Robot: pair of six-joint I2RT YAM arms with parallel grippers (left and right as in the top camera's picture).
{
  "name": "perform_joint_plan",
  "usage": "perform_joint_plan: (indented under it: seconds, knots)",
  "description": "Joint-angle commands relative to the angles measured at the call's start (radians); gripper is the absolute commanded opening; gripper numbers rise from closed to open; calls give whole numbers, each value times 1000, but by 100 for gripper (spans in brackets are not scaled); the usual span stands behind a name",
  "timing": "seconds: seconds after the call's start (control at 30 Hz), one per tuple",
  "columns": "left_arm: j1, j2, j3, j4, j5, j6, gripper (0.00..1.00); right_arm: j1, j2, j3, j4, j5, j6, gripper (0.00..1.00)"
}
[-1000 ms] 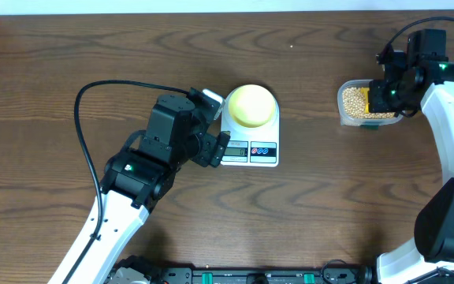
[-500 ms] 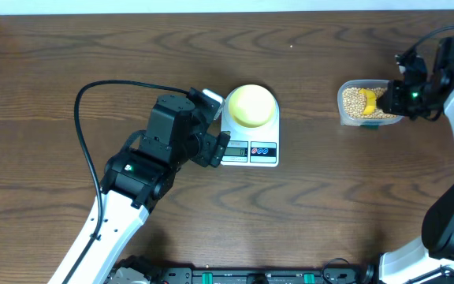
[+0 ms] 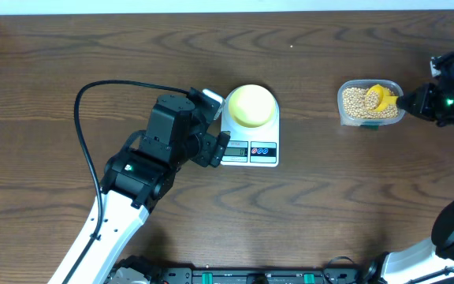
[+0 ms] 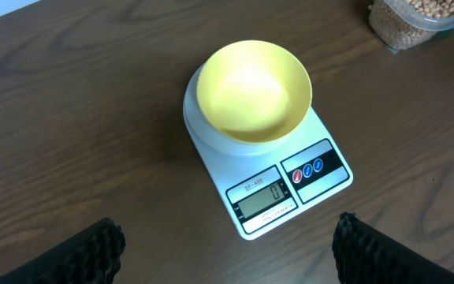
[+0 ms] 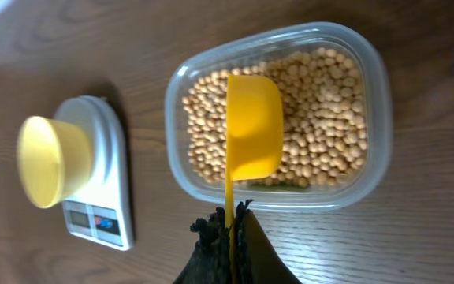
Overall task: Scoop item into bowl and weigh 50g on scale
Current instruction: 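Lower the scoop into the soybean tub with the right gripper and scoop beans, then carry the filled scoop with the right gripper over the yellow bowl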
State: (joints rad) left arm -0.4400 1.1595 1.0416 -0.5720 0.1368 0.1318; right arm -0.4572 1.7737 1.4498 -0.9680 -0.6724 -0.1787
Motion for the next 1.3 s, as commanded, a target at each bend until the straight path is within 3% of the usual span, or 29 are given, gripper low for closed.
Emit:
perform_joint_plan:
  seconds: [0.0, 0.77, 1.27]
  knots:
    - [2, 4, -2, 1, 10, 3, 87, -33, 7, -6, -9, -138, -41, 1]
    - [2, 4, -2, 1, 10, 3, 87, -74, 7, -6, -37, -399, -47, 1]
    - [2, 4, -2, 1, 10, 3, 87, 80, 7, -6, 32, -442, 10, 1]
